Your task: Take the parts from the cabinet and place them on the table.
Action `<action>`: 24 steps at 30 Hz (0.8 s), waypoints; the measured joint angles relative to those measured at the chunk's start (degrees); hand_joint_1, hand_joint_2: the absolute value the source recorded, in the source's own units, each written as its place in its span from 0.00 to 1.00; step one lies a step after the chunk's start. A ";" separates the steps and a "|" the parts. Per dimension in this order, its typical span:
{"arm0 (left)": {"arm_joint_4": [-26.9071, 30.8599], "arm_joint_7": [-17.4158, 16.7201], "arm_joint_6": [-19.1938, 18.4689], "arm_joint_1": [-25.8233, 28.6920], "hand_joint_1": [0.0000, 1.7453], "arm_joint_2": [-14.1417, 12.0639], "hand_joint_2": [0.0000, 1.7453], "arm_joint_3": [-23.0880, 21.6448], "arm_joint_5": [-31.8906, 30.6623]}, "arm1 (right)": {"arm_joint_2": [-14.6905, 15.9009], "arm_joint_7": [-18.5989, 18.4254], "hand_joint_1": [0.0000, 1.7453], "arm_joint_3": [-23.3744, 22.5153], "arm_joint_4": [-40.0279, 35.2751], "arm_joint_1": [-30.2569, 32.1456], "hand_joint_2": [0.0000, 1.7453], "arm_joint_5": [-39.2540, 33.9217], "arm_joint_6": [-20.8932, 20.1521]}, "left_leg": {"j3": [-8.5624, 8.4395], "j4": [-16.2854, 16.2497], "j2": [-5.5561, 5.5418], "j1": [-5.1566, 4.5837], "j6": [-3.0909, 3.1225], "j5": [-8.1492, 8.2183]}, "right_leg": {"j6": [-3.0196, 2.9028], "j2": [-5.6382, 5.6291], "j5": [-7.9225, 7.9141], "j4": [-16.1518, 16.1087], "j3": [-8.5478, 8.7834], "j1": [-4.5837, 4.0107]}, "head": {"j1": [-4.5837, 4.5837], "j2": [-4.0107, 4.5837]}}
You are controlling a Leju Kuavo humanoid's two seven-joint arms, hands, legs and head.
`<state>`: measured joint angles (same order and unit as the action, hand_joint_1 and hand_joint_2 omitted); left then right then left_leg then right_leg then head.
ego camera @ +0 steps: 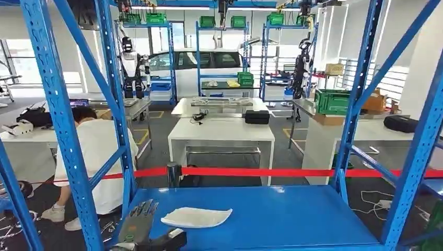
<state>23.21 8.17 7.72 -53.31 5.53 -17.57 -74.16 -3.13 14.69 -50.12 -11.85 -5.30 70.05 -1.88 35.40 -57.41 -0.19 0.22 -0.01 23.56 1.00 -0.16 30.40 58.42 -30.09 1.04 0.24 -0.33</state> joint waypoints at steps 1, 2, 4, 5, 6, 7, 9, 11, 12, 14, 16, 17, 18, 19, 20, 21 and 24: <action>-0.02 -0.04 0.02 -0.28 0.00 0.04 0.00 0.00 0.00 | 0.00 -0.04 0.00 0.00 0.00 -0.08 0.00 0.04 -0.02 | -0.22 0.06 -0.01 0.05 0.38 0.25 | 0.13 0.00 1.14 2.82 -1.44 -0.11 | 0.07 0.07; -0.04 -0.04 0.00 -0.38 0.00 0.10 0.00 0.00 0.00 | 0.00 -0.06 0.00 0.00 0.00 -0.19 0.00 0.09 -0.04 | -0.37 0.04 -0.05 0.03 0.61 0.40 | 0.24 -0.03 2.69 7.24 -4.07 -0.09 | 0.24 0.02; -0.11 0.11 -0.02 0.01 0.00 0.20 0.00 0.00 0.00 | 0.02 -0.20 0.00 0.00 0.00 -0.23 0.00 0.09 -0.04 | -0.75 -0.02 -0.09 -0.13 0.91 0.97 | 0.34 -0.03 5.03 16.48 -10.27 -0.10 | 0.31 0.02; -0.11 0.13 -0.02 0.31 0.00 0.22 0.00 0.00 0.00 | 0.02 -0.20 0.00 0.00 0.00 -0.07 0.00 0.09 -0.04 | -1.06 -0.07 -0.10 -0.17 0.94 1.32 | 0.33 -0.03 4.42 18.03 -11.97 -0.10 | 0.33 0.00; -0.13 0.15 -0.02 0.47 0.00 0.24 0.00 0.00 0.00 | 0.02 -0.20 0.00 0.00 0.00 0.10 0.00 0.09 -0.04 | -1.46 -0.20 -0.16 -0.18 0.91 1.70 | 0.26 -0.03 2.31 16.65 -12.24 -0.09 | 0.35 0.00; -0.11 0.20 -0.02 0.44 0.00 0.33 0.00 0.00 0.00 | 0.02 -0.20 0.00 0.00 0.00 0.20 0.00 0.09 -0.04 | -1.96 -0.40 -0.23 -0.17 0.77 2.20 | 0.16 -0.02 -1.24 12.17 -10.94 -0.08 | 0.37 0.00; -0.11 0.28 -0.02 0.25 0.00 0.48 0.00 0.00 0.00 | 0.07 -0.17 0.00 0.00 0.00 0.17 0.00 0.09 -0.04 | -2.66 -0.83 -0.24 -0.16 0.37 3.13 | -0.17 0.16 -6.67 2.14 -7.01 -0.06 | 0.42 0.00; -0.09 0.28 -0.04 0.11 0.00 0.48 0.00 0.00 0.00 | 0.07 -0.18 0.00 0.00 0.00 0.00 0.00 0.09 -0.04 | -2.63 -1.14 -0.42 -0.66 -0.37 3.97 | -0.62 0.13 -5.52 0.70 -6.14 -0.35 | 0.35 0.00; -0.09 0.31 -0.04 0.11 0.00 0.50 0.00 0.00 0.00 | 0.07 -0.17 0.00 0.00 0.00 0.07 0.00 0.09 -0.04 | -2.71 -1.00 -0.38 -0.65 -0.60 4.08 | -0.88 0.13 -5.35 0.73 -6.19 -0.40 | 0.31 0.00; -0.04 0.37 -0.02 0.00 0.00 0.52 0.00 0.00 0.00 | 0.07 -0.17 0.00 0.00 0.00 0.10 0.00 0.09 -0.04 | -2.83 -0.74 -0.28 -0.63 -1.23 4.64 | -1.55 -0.01 -5.06 0.55 -5.76 -0.27 | 0.31 0.00; 0.22 0.46 -0.09 -0.26 0.00 0.50 0.00 0.00 -0.02 | 0.02 -0.17 0.00 0.00 0.00 0.14 0.00 0.09 -0.04 | -2.12 -3.73 -0.12 -0.49 -1.87 6.01 | -2.45 0.00 -4.68 0.27 -4.88 0.00 | 0.11 0.00; 0.18 0.48 -0.22 -0.46 0.00 0.50 0.00 0.00 -0.09 | 0.02 -0.17 0.00 0.00 0.00 0.11 0.00 0.09 -0.04 | 0.14 -7.88 -0.13 -0.37 -2.15 7.89 | -2.68 0.03 -4.40 0.27 -4.55 -0.01 | 0.11 0.00; 0.13 0.55 -0.44 -0.39 0.00 0.52 0.00 0.00 -0.15 | 0.02 -0.17 0.00 0.00 0.00 0.09 0.00 0.07 -0.04 | 2.92 -12.67 -0.12 -0.27 -2.37 9.66 | -2.76 0.04 -4.07 0.28 -4.25 -0.02 | 0.09 0.00; 0.05 0.59 -0.57 -0.13 0.00 0.57 0.00 0.00 -0.26 | 0.02 -0.18 0.00 0.00 0.00 0.10 0.00 0.07 -0.04 | 5.44 -16.76 -0.12 -0.23 -2.47 10.93 | -2.78 0.03 -3.74 0.31 -3.98 -0.03 | 0.11 0.00; 0.00 0.59 -0.61 0.21 0.00 0.59 0.00 0.00 -0.33 | 0.02 -0.17 0.00 0.00 0.00 0.19 0.00 0.07 -0.04 | 7.34 -19.16 -0.11 -0.21 -2.48 10.88 | -2.77 -0.06 -3.37 0.35 -3.57 -0.03 | 0.07 0.00; -0.02 0.61 -0.63 0.40 0.00 0.59 0.00 0.00 -0.33 | 0.02 -0.17 0.00 0.00 0.00 0.31 0.00 0.04 -0.04 | 7.55 -18.38 -0.11 -0.21 -2.39 9.25 | -2.73 -0.17 -3.04 0.35 -3.09 -0.02 | 0.07 0.00; 0.02 0.85 -0.57 0.01 0.00 0.68 0.00 0.00 -0.35 | 0.00 -0.09 0.00 -0.02 0.00 0.36 0.00 0.04 -0.02 | 2.48 -5.02 -0.11 -0.44 -1.25 0.26 | -2.33 -0.38 -1.83 0.32 -1.35 -0.09 | 0.04 0.00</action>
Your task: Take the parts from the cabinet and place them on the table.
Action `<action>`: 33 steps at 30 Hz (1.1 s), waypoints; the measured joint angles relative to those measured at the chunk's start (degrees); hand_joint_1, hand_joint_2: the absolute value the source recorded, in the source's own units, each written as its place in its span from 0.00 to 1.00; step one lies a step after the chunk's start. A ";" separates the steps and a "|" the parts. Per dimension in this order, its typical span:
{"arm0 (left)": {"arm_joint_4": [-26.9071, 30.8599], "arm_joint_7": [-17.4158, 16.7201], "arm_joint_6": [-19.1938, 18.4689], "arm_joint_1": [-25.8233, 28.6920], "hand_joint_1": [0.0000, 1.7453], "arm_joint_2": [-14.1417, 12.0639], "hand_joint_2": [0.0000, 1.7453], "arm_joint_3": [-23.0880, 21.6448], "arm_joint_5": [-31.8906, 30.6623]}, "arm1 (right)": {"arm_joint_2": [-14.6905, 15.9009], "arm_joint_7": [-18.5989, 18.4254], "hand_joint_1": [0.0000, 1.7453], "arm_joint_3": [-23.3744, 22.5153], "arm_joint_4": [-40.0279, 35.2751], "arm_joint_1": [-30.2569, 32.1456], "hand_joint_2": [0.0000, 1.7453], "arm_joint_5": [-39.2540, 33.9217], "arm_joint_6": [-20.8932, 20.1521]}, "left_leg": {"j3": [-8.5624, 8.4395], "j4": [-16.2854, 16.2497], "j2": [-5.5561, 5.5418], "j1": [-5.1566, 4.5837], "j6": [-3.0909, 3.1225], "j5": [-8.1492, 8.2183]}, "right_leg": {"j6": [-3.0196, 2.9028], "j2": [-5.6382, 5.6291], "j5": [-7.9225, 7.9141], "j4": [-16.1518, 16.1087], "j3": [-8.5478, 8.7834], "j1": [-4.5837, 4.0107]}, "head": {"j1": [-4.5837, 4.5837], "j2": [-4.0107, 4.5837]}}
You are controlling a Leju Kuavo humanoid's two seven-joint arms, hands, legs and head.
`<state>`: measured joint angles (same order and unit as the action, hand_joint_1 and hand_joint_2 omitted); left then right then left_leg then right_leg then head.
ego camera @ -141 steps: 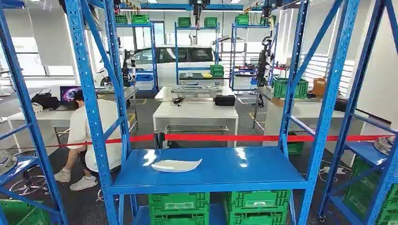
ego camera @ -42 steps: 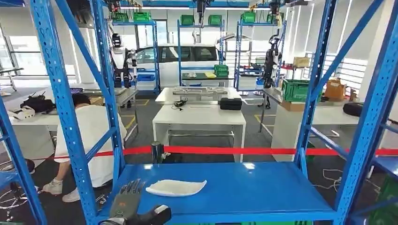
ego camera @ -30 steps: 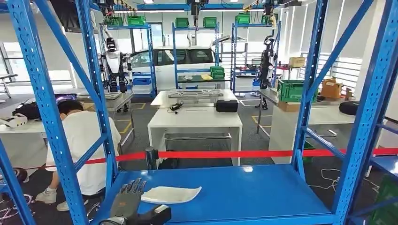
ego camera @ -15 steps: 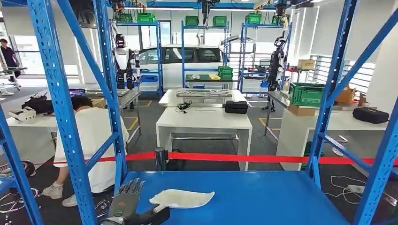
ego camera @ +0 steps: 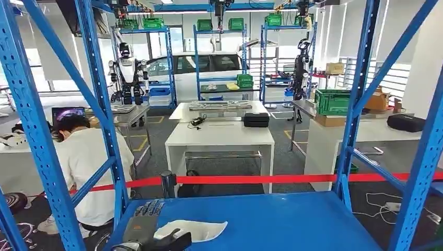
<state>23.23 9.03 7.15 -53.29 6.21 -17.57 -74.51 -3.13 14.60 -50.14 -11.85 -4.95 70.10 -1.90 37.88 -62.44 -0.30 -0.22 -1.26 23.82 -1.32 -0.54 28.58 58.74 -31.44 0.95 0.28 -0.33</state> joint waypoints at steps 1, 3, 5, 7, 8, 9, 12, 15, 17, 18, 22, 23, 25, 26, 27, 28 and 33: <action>-0.02 0.07 0.02 -0.15 0.00 -0.02 0.00 0.00 0.00 | 0.00 0.02 0.00 0.02 0.02 -0.03 0.00 0.00 0.02 | -1.35 3.46 0.03 -0.33 0.63 -0.59 | 0.28 0.01 0.47 0.00 0.29 -0.08 | -0.02 0.00; 0.02 0.11 0.07 -0.25 0.00 0.28 0.00 0.00 -0.09 | -0.02 0.04 0.00 0.00 0.02 -0.13 0.00 0.02 0.02 | -2.15 4.27 0.03 -0.53 0.96 0.23 | 1.03 0.05 0.85 -0.44 0.58 -0.12 | 0.04 -0.02; 0.00 0.11 0.04 -0.25 0.00 0.33 0.00 -0.02 -0.15 | -0.02 0.04 0.00 0.00 0.02 -0.05 0.00 0.07 0.00 | -2.44 4.67 -0.08 -0.50 1.54 0.49 | 1.58 0.08 0.14 0.06 0.98 -0.23 | 0.00 0.00; 0.15 0.09 0.02 -0.18 0.00 0.57 0.00 -0.02 -0.17 | -0.02 0.00 0.00 0.00 0.02 -0.07 0.00 0.13 -0.04 | -3.56 5.19 -0.19 0.03 1.88 0.58 | 1.76 0.14 0.68 0.88 0.51 -0.17 | 0.00 -0.02; 0.15 0.11 0.04 -0.39 0.00 0.55 0.00 -0.02 -0.17 | -0.09 0.00 0.00 0.02 0.02 -0.13 0.00 0.15 -0.04 | -4.10 5.25 -0.16 0.05 2.27 0.85 | 1.99 0.24 1.03 2.93 -0.23 -0.18 | 0.07 0.00; 0.15 0.11 0.04 -0.55 0.00 0.68 0.00 -0.02 -0.20 | -0.09 -0.04 0.00 0.02 0.02 -0.24 0.00 0.22 -0.07 | -4.24 5.25 -0.16 0.05 2.50 1.00 | 2.15 0.27 1.75 5.16 -1.56 -0.17 | 0.15 0.00; 0.07 0.13 -0.04 -0.15 0.00 0.96 0.00 -0.02 -0.35 | -0.04 -0.26 0.00 0.02 0.02 -0.31 0.00 0.33 -0.15 | -4.81 5.14 -0.24 0.01 2.72 2.02 | 2.78 0.27 6.38 17.55 -10.57 -0.07 | 0.24 -0.02; 0.07 0.37 -0.11 0.25 0.00 1.03 0.00 -0.02 -0.35 | -0.04 -0.28 0.00 0.02 0.02 -0.23 0.00 0.57 -0.24 | -6.06 4.80 -0.30 0.17 2.27 3.27 | 3.02 0.33 -0.20 10.86 -9.96 0.19 | 0.31 0.00; 0.07 0.63 -0.13 0.17 0.00 1.16 0.00 -0.02 -0.35 | -0.04 -0.28 0.00 0.02 0.02 -0.23 0.00 0.59 -0.24 | -6.89 4.46 -0.25 0.27 1.55 4.44 | 2.91 0.55 -6.11 0.83 -6.44 0.35 | 0.31 0.00; 0.07 0.66 -0.13 0.10 0.00 1.16 0.00 -0.04 -0.35 | -0.07 -0.26 0.00 0.02 0.04 -0.35 0.00 0.59 -0.26 | -6.95 4.21 -0.29 0.04 1.21 4.69 | 2.53 0.62 -3.53 0.13 -6.32 -0.14 | 0.33 0.06; 0.20 0.79 -0.15 0.27 0.00 1.18 0.00 -0.04 -0.35 | -0.07 -0.33 0.00 0.02 0.04 -0.23 0.00 0.66 -0.26 | -7.45 3.96 -0.25 -0.10 -0.05 5.13 | 0.41 0.34 -3.89 0.23 -5.03 0.00 | 0.07 0.00; 0.28 0.79 -0.13 0.29 0.00 1.16 0.00 -0.04 -0.35 | -0.07 -0.31 0.00 0.02 0.04 -0.25 0.00 0.66 -0.26 | -6.77 2.61 -0.08 0.07 -0.34 5.24 | 0.05 0.36 -3.65 0.05 -4.54 0.07 | 0.09 -0.02; 0.33 0.79 -0.15 0.06 0.00 1.16 0.00 -0.04 -0.35 | -0.04 -0.26 0.00 0.02 0.04 -0.33 0.00 0.66 -0.26 | -2.50 -5.01 0.03 0.17 -0.92 7.82 | -0.49 0.33 -2.95 0.04 -3.80 0.06 | -0.11 -0.02; 0.31 0.79 -0.15 0.22 0.00 1.16 0.00 -0.04 -0.35 | -0.04 -0.26 0.00 0.02 0.04 -0.36 0.00 0.66 -0.26 | 0.28 -9.29 0.03 0.19 -1.00 9.85 | -0.57 0.33 -2.59 0.05 -3.54 0.02 | -0.11 -0.02; 0.28 0.79 -0.13 0.52 0.00 1.16 0.00 -0.04 -0.35 | -0.04 -0.26 0.00 0.02 0.04 -0.34 0.00 0.66 -0.26 | 2.83 -12.94 0.03 0.19 -1.10 11.22 | -0.62 0.31 -2.24 0.06 -3.18 0.00 | -0.13 0.00; 0.24 0.79 -0.15 0.75 0.00 1.14 0.00 -0.04 -0.35 | -0.04 -0.26 0.00 0.02 0.04 -0.28 0.00 0.66 -0.26 | 4.30 -14.26 0.03 0.19 -1.04 11.06 | -0.60 0.25 -1.89 0.07 -2.78 -0.03 | -0.15 -0.02; 0.22 0.79 -0.13 0.68 0.00 0.98 0.00 -0.04 -0.35 | -0.15 -0.22 0.00 0.02 0.07 -0.25 0.00 0.66 -0.26 | -1.12 3.33 0.09 -0.47 0.91 -0.36 | -0.13 0.13 0.17 0.02 0.24 -0.36 | -0.11 0.00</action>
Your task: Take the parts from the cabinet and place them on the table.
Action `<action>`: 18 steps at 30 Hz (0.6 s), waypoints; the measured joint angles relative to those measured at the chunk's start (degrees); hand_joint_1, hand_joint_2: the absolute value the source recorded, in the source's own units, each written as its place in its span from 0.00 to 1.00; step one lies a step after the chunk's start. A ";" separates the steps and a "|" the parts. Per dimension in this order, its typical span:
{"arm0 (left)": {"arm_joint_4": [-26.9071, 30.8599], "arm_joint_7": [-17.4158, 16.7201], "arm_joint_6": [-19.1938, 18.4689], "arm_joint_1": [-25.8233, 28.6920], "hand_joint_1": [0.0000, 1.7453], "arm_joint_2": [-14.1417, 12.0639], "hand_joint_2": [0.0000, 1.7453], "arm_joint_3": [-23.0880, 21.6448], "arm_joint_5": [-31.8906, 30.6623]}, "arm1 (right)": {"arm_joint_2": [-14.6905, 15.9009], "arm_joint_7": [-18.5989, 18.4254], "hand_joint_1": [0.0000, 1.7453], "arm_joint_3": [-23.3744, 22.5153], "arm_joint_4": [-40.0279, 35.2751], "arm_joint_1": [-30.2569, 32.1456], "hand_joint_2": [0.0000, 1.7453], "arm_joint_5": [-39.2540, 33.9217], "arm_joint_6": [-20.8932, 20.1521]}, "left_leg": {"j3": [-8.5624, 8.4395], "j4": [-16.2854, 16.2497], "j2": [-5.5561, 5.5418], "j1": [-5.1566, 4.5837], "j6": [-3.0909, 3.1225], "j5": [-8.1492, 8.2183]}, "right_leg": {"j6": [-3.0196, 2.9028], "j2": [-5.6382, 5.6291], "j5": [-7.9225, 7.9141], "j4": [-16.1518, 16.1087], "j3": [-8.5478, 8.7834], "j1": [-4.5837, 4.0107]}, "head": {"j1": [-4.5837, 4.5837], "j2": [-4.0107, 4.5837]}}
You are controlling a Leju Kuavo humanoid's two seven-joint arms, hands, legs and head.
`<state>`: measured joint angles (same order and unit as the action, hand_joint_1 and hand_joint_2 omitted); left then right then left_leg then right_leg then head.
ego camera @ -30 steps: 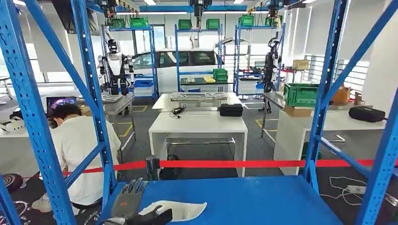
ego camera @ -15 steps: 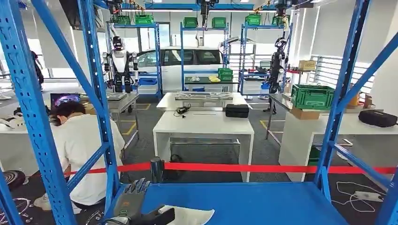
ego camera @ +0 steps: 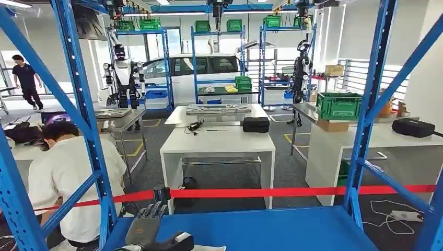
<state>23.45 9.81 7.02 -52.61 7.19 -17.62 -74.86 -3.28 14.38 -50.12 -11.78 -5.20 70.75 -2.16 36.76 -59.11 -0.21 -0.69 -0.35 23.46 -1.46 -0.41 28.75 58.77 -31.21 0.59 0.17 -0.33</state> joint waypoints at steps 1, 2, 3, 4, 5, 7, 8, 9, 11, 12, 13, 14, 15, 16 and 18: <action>-0.04 0.00 -0.04 -0.19 0.00 -0.02 0.00 0.00 0.00 | 0.02 0.02 0.00 0.00 0.00 -0.15 0.00 0.00 0.00 | -0.21 1.11 0.09 -0.18 -0.05 1.93 | 0.30 -0.02 0.18 -0.03 -0.34 0.00 | -0.13 0.00; 0.02 0.00 -0.07 -0.09 0.00 0.11 0.00 0.00 0.00 | 0.04 -0.04 0.00 0.00 0.00 -0.17 0.00 0.00 0.00 | -0.67 0.94 0.05 -0.20 0.16 0.93 | 0.74 0.09 0.45 -0.09 -0.40 0.04 | -0.02 -0.02; 0.07 0.02 -0.07 -0.10 0.00 0.13 0.00 0.00 0.00 | 0.02 0.00 0.00 0.00 0.00 -0.14 0.00 0.00 0.00 | -0.64 0.75 -0.03 -0.27 0.37 0.84 | 1.10 0.13 0.70 -0.24 -0.17 0.09 | -0.02 -0.02; 0.11 0.00 -0.04 -0.20 0.00 0.04 0.00 0.00 0.00 | 0.02 0.00 0.00 -0.02 -0.02 -0.22 0.00 0.00 0.00 | -1.07 1.18 -0.06 0.01 0.54 0.76 | 1.43 0.17 0.92 -0.45 0.27 -0.19 | -0.07 0.06; 0.18 0.00 -0.06 -0.18 0.00 0.04 0.00 0.00 0.00 | 0.05 0.06 0.00 -0.02 -0.04 -0.14 0.00 0.00 0.02 | -1.90 1.83 0.02 0.52 0.71 0.59 | 1.66 0.21 1.18 0.12 0.07 0.05 | 0.00 -0.04; 0.15 0.13 -0.07 -0.59 0.00 0.15 0.00 0.00 0.00 | 0.04 0.04 0.00 0.00 -0.02 -0.19 0.00 0.00 0.00 | -2.57 1.99 0.01 0.57 1.36 1.06 | 2.21 0.21 3.28 5.77 -2.93 0.05 | 0.11 0.07; 0.15 0.28 -0.04 -0.50 0.00 0.28 0.00 0.00 0.00 | 0.07 0.02 0.00 0.00 -0.02 -0.18 0.00 -0.02 0.02 | -2.80 1.92 -0.01 0.53 1.57 1.48 | 2.46 0.21 5.04 10.63 -5.96 0.12 | 0.31 0.02; 0.11 0.35 -0.04 -0.21 0.00 0.31 0.00 -0.02 0.00 | 0.09 -0.02 0.00 0.00 -0.02 -0.12 0.00 -0.04 0.02 | -3.08 1.81 -0.04 0.51 1.59 1.92 | 2.68 0.20 6.20 15.29 -9.19 0.13 | 0.28 0.02; 0.11 0.44 0.09 0.34 0.00 0.31 0.00 -0.02 0.00 | 0.09 -0.09 0.00 -0.02 -0.02 0.05 0.00 -0.07 0.04 | -3.77 1.42 -0.14 0.54 1.47 2.78 | 2.90 0.21 3.92 16.76 -12.02 0.21 | 0.39 0.02; 0.11 0.68 0.22 0.43 0.00 0.33 0.00 -0.02 0.02 | 0.09 -0.07 0.00 -0.02 -0.02 0.07 0.00 -0.07 0.04 | -4.15 1.14 -0.19 0.56 1.37 3.31 | 2.93 0.22 0.95 13.67 -11.46 0.32 | 0.39 0.02; 0.11 1.56 0.22 0.43 0.00 0.42 0.00 -0.02 0.46 | 0.09 -0.02 0.00 -0.02 -0.04 0.06 0.00 -0.07 0.04 | -4.63 0.78 -0.25 0.63 1.14 3.99 | 2.89 0.26 -2.70 8.64 -9.77 0.43 | 0.42 0.00; 0.13 2.45 0.13 0.43 0.00 0.48 0.00 -0.02 0.81 | 0.11 0.02 0.00 0.00 -0.04 0.06 0.00 -0.07 0.04 | -5.03 0.35 -0.25 0.69 0.83 4.73 | 2.86 0.37 -5.87 3.43 -7.92 0.47 | 0.42 0.00; 0.04 3.36 -0.67 0.48 0.00 0.50 0.00 -0.02 1.07 | 0.09 0.02 0.00 0.00 0.02 0.06 0.00 -0.07 0.04 | -4.93 0.18 -0.26 0.42 0.42 5.27 | 2.44 0.51 -4.73 2.29 -7.20 0.26 | 0.39 0.02; 0.00 3.67 -1.78 0.45 0.00 0.50 0.00 -0.04 1.09 | 0.11 0.04 0.00 0.00 0.00 -0.07 0.00 -0.04 0.04 | -4.82 -0.23 -0.44 0.26 0.13 5.49 | 1.87 0.34 -4.49 1.00 -6.58 0.10 | 0.44 0.07; -0.18 4.15 -3.43 0.67 0.00 0.39 0.00 -0.20 1.07 | 0.09 0.00 0.00 0.00 0.02 0.03 0.00 -0.02 0.11 | -4.99 0.03 -0.43 0.04 0.87 5.53 | 1.69 0.26 -4.56 1.01 -6.53 0.29 | 0.17 0.00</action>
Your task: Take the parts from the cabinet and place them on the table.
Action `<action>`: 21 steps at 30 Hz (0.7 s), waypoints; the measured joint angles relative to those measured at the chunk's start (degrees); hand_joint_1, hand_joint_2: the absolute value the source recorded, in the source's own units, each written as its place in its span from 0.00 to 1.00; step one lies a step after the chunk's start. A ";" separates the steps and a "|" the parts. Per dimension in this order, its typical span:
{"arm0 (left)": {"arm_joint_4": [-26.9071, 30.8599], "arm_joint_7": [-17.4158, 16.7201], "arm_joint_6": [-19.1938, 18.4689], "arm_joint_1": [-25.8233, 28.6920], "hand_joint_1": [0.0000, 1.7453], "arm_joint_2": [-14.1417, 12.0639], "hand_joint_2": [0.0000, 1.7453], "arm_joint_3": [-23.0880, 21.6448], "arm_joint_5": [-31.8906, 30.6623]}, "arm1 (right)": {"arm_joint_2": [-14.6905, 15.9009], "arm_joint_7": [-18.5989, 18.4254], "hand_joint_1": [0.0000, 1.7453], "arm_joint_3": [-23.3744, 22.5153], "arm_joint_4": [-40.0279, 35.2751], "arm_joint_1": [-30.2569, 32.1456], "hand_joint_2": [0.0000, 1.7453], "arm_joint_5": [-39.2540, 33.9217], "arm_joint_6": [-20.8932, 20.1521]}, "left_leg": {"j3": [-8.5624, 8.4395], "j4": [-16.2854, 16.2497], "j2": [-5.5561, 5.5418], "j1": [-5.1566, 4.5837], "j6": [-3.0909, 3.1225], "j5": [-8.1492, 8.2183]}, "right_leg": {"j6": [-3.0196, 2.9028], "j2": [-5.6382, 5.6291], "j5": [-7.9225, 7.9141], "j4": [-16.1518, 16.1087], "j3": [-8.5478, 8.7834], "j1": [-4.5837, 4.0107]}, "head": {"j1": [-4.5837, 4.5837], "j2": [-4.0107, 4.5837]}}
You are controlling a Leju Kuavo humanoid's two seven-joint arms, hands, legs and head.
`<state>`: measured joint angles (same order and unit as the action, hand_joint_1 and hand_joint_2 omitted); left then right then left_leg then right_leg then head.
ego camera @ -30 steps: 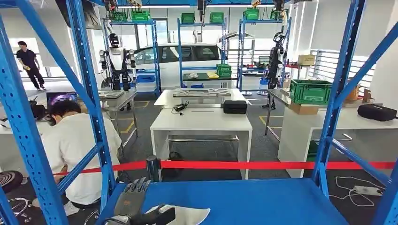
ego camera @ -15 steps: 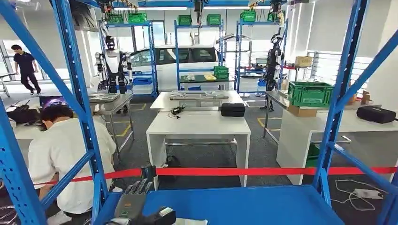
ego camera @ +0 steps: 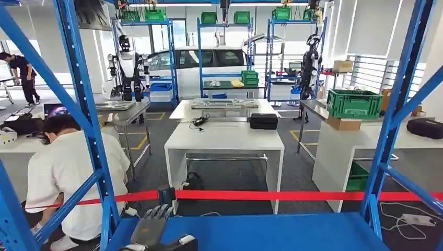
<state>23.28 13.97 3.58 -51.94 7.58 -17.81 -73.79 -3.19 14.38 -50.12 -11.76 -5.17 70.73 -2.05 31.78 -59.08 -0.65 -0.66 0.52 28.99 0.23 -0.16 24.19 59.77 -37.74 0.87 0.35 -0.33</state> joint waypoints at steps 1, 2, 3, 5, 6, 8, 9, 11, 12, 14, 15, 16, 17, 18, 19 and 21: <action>-0.07 0.15 -0.30 0.00 0.00 -0.02 0.00 -0.04 0.00 | 0.00 0.02 0.00 0.00 0.00 0.01 0.00 0.02 0.00 | -0.19 0.25 0.06 0.01 -0.02 0.03 | -0.16 -0.07 0.11 0.00 0.04 -0.08 | 0.02 -0.02; -0.07 0.17 -0.48 -0.01 0.00 -0.04 0.00 -0.06 0.00 | 0.02 0.04 0.00 -0.02 0.00 -0.01 0.00 0.02 0.02 | -0.35 0.51 0.13 0.00 -0.05 0.05 | -0.29 -0.14 0.18 -0.01 0.06 -0.08 | -0.02 -0.02; -0.07 0.17 -0.57 -0.01 0.00 -0.07 0.00 -0.07 0.00 | 0.02 0.04 0.00 -0.02 0.00 -0.01 0.00 0.02 0.02 | -0.52 0.77 0.19 -0.01 -0.07 0.06 | -0.47 -0.19 0.31 -0.04 0.12 -0.07 | -0.06 -0.02; -0.07 0.17 -0.63 -0.02 0.00 -0.09 0.00 -0.07 0.00 | 0.02 0.04 0.00 -0.02 0.00 0.00 0.00 0.02 0.02 | -0.71 0.99 0.25 -0.01 -0.21 0.11 | -0.62 -0.22 0.40 -0.06 0.17 -0.09 | -0.07 -0.02; -0.07 0.17 -0.68 -0.02 0.00 -0.09 0.00 -0.09 0.00 | 0.02 0.04 0.00 -0.02 0.00 0.00 0.00 0.02 0.02 | -0.76 1.11 0.26 -0.01 -0.24 0.11 | -0.74 -0.21 0.49 -0.06 0.19 -0.10 | -0.04 -0.02; -0.09 0.17 -0.70 -0.02 0.00 -0.09 1.00 -0.09 0.00 | 0.02 0.04 0.00 -0.02 0.00 -0.01 0.00 0.02 0.02 | -0.81 1.26 0.26 0.00 -0.67 0.07 | -0.75 -0.18 0.49 -0.06 0.20 -0.11 | -0.04 -0.02; -0.09 0.17 -0.70 -0.02 0.00 -0.09 1.00 -0.09 0.00 | 0.02 0.04 0.00 -0.02 0.00 -0.01 0.00 0.02 0.02 | -0.82 1.30 0.26 0.01 -0.81 0.07 | -0.76 -0.18 0.49 -0.06 0.20 -0.12 | -0.07 -0.02; -0.17 0.15 -0.92 -0.02 0.00 -0.09 1.00 -0.09 -0.02 | 0.02 0.07 0.00 -0.02 0.00 -0.01 0.00 0.02 0.02 | -0.81 1.32 0.26 0.02 -1.00 0.00 | -0.76 -0.18 0.49 -0.06 0.23 -0.12 | -0.07 -0.02; -0.22 0.15 -1.40 -0.03 0.00 -0.13 1.00 -0.11 -0.09 | 0.02 0.11 0.00 -0.02 0.00 -0.01 0.00 0.02 0.04 | -0.81 1.32 0.26 0.04 -1.06 0.00 | -0.76 -0.18 0.49 -0.06 0.25 -0.11 | -0.04 -0.02; -0.44 0.15 -2.03 -0.03 0.00 -0.31 1.00 -0.33 -0.39 | 0.02 0.15 0.00 -0.02 0.00 -0.01 0.00 0.02 0.09 | -0.81 1.32 0.26 0.09 -1.07 0.00 | -0.76 -0.18 0.48 -0.06 0.31 -0.07 | -0.07 -0.02; -0.57 0.17 -2.18 -0.03 0.00 -0.39 1.00 -0.50 -0.39 | 0.02 0.22 0.00 -0.02 0.00 0.00 0.00 0.02 0.09 | -0.82 1.32 0.27 0.08 -1.07 0.00 | -0.76 -0.17 0.48 -0.06 0.36 -0.04 | -0.04 -0.02; -0.72 0.22 -2.23 -0.02 0.00 -0.42 1.00 -0.57 -0.39 | 0.02 0.24 0.00 -0.02 0.00 -0.02 0.00 0.02 0.09 | -0.83 1.32 0.26 0.07 -1.07 0.00 | -0.76 -0.15 0.48 -0.07 0.41 -0.03 | -0.07 -0.02; -0.85 0.33 -2.25 0.00 0.00 -0.48 0.00 -0.59 -0.39 | 0.00 0.26 0.00 -0.02 0.00 -0.02 0.00 0.02 0.09 | -0.85 1.31 0.25 0.07 -1.07 0.00 | -0.75 -0.13 0.48 -0.09 0.46 -0.03 | -0.04 -0.02; -1.03 0.33 -2.25 0.03 0.00 -0.55 0.00 -0.59 -0.37 | 0.00 0.26 0.00 -0.02 0.00 -0.04 0.00 0.02 0.11 | -0.89 1.30 0.25 0.07 -1.07 0.00 | -0.75 -0.13 0.47 -0.11 0.51 -0.03 | -0.07 -0.02; -1.18 0.33 -2.25 0.12 0.00 -0.70 0.00 -0.61 -0.31 | 0.00 0.26 0.00 -0.02 0.00 -0.03 0.00 0.00 0.13 | -0.91 1.30 0.25 0.06 -1.06 0.00 | -0.75 -0.12 0.47 -0.15 0.57 -0.03 | -0.04 -0.02; -1.44 0.37 -2.01 0.50 0.00 -1.03 0.00 -0.61 0.13 | 0.00 0.22 0.00 -0.02 0.00 0.04 0.00 -0.09 0.20 | -1.06 1.30 0.25 0.05 -1.06 0.01 | -0.74 -0.12 0.47 -0.23 0.71 -0.04 | -0.04 -0.02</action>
<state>21.83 14.34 1.58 -51.43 6.56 -18.43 -73.66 -3.19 14.60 -50.14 -11.76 -5.13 70.64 -1.86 30.71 -57.78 -0.40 -0.61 -0.53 28.99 -0.51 -0.28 24.66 59.55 -37.03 0.84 0.31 -0.35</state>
